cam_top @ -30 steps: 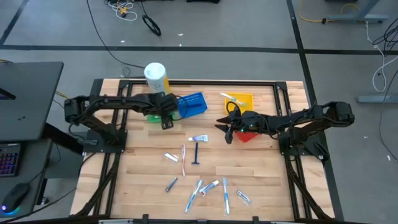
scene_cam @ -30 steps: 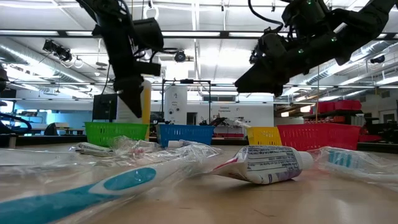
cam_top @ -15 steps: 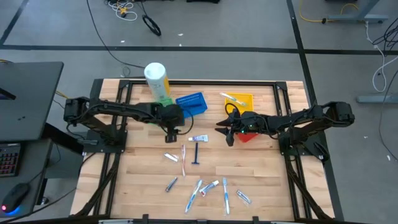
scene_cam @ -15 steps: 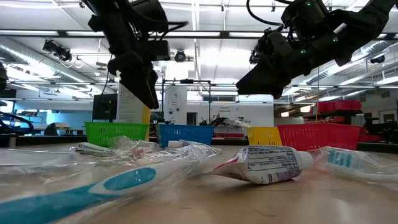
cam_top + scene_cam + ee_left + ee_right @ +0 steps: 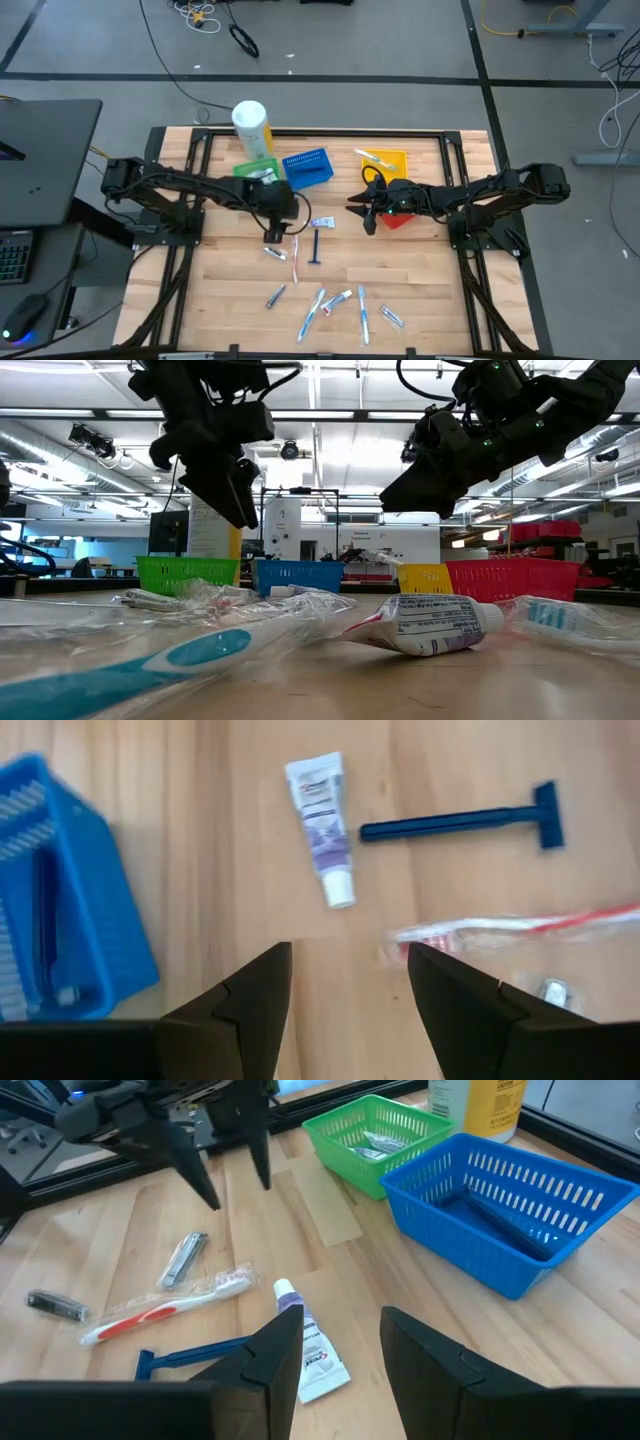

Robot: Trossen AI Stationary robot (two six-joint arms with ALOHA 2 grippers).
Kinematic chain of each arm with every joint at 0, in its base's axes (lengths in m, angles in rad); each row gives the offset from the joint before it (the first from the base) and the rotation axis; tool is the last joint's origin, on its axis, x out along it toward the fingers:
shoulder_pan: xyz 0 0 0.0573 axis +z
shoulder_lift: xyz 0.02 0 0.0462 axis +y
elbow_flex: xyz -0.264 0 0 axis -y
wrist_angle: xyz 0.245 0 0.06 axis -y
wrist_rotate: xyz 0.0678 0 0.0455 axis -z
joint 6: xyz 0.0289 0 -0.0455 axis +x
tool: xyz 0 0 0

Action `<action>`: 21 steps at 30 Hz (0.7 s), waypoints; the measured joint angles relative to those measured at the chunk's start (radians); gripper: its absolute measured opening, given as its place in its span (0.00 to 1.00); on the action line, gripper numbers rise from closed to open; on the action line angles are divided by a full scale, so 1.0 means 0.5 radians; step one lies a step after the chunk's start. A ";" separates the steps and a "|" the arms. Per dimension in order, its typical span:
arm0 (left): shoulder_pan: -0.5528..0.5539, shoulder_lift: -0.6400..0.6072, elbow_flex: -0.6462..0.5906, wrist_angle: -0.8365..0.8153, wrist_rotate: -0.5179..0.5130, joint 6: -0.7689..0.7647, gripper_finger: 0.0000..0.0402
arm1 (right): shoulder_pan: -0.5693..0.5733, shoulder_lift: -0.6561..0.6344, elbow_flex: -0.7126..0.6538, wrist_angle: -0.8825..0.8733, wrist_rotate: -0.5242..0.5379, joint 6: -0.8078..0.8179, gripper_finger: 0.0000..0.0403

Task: Pick & Place Travel size toiletries
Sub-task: Put the left blue razor into the blue bin

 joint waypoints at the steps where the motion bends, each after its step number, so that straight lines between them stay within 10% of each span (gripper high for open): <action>1: -0.021 0.000 0.000 0.012 0.001 0.052 0.52 | 0.000 0.000 0.000 0.000 0.000 0.000 0.36; 21: -0.248 0.240 0.045 0.522 0.275 1.210 0.52 | 0.001 0.000 0.000 -0.032 0.000 -0.001 0.36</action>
